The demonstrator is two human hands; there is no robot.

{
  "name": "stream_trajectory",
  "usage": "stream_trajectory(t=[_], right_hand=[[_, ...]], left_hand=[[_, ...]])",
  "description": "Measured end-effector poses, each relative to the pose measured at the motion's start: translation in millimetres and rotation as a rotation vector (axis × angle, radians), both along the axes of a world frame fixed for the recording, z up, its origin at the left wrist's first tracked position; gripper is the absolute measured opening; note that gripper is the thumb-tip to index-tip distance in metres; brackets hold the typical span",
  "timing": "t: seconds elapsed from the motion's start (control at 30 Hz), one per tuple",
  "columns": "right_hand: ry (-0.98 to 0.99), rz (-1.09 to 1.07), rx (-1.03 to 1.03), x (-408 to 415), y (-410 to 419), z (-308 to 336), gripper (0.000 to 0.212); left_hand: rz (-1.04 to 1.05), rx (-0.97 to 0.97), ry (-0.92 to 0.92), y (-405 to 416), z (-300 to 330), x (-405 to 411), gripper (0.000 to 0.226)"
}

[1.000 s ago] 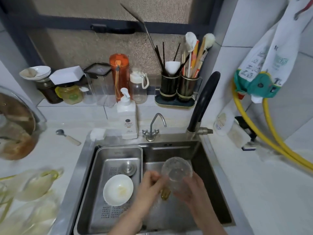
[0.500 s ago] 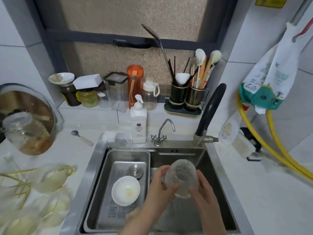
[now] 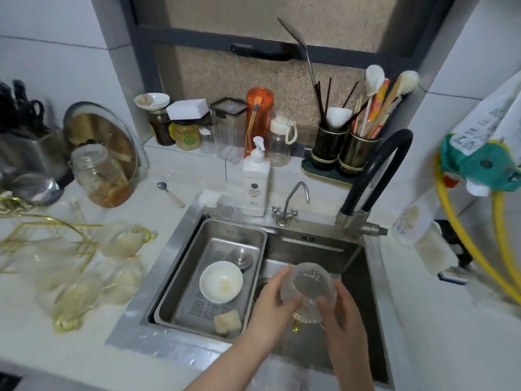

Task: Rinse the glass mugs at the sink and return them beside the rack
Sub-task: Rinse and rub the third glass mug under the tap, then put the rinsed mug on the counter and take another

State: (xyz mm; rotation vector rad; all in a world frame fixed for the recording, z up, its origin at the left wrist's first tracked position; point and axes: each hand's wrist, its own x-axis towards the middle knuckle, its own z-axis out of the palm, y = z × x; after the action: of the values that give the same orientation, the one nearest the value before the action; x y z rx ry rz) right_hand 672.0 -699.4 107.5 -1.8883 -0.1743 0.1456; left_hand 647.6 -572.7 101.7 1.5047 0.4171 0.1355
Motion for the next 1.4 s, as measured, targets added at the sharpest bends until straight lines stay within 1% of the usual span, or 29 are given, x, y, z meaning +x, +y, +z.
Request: stream_trajectory(t=[0.03, 0.17, 0.2, 0.3, 0.43, 0.57, 0.73, 0.8, 0.87, 1.0, 1.07, 1.13, 1.2, 1.27, 1.3, 1.4], right_hand=[[-0.011, 0.006, -0.010, 1, -1, -1, 0.078], [-0.048, 0.047, -0.007, 7, 6, 3, 0.050], [-0.054, 0.050, -0.014, 9, 9, 1, 0.046], [-0.052, 0.046, -0.025, 10, 18, 0, 0.050], [-0.082, 0.038, -0.017, 8, 31, 8, 0.063], [-0.091, 0.036, -0.044, 1, 50, 10, 0.047], [-0.074, 0.014, -0.038, -25, 73, 14, 0.048], [-0.071, -0.024, 0.009, -44, 91, 19, 0.047], [-0.048, -0.040, 0.091, -64, 116, 25, 0.041], [-0.017, 0.059, 0.208, -106, 178, 34, 0.029], [-0.009, 0.118, 0.221, -129, 214, 35, 0.031], [0.010, 0.179, 0.218, -152, 252, 33, 0.039], [0.046, 0.217, 0.235, -175, 290, 31, 0.046], [0.087, 0.267, 0.234, -197, 323, 29, 0.059], [0.102, 0.290, 0.237, -206, 338, 27, 0.062], [0.134, 0.366, 0.236, -231, 377, 22, 0.055]], left_hand=[[0.003, -0.014, 0.004, -1, -3, -1, 0.049], [0.057, 0.017, 0.029, 0, 2, -3, 0.049], [0.078, 0.026, 0.027, 2, 3, -2, 0.049], [0.127, 0.003, -0.003, 7, 7, -4, 0.050], [0.152, -0.016, -0.037, 17, 12, -4, 0.052], [0.166, -0.036, -0.018, 37, 10, -9, 0.053], [0.106, -0.050, 0.020, 63, 10, -33, 0.048], [0.091, -0.062, -0.002, 82, 17, -52, 0.048], [0.096, -0.052, -0.029, 109, 24, -71, 0.050], [0.182, 0.054, -0.110, 171, 38, -122, 0.049], [0.253, 0.065, -0.106, 205, 39, -153, 0.047], [0.325, 0.084, -0.079, 241, 39, -182, 0.044], [0.392, 0.093, -0.055, 276, 40, -211, 0.046], [0.447, 0.093, -0.048, 307, 40, -238, 0.047], [0.469, 0.097, -0.042, 320, 40, -251, 0.048], [0.545, 0.124, -0.014, 356, 35, -286, 0.048]])
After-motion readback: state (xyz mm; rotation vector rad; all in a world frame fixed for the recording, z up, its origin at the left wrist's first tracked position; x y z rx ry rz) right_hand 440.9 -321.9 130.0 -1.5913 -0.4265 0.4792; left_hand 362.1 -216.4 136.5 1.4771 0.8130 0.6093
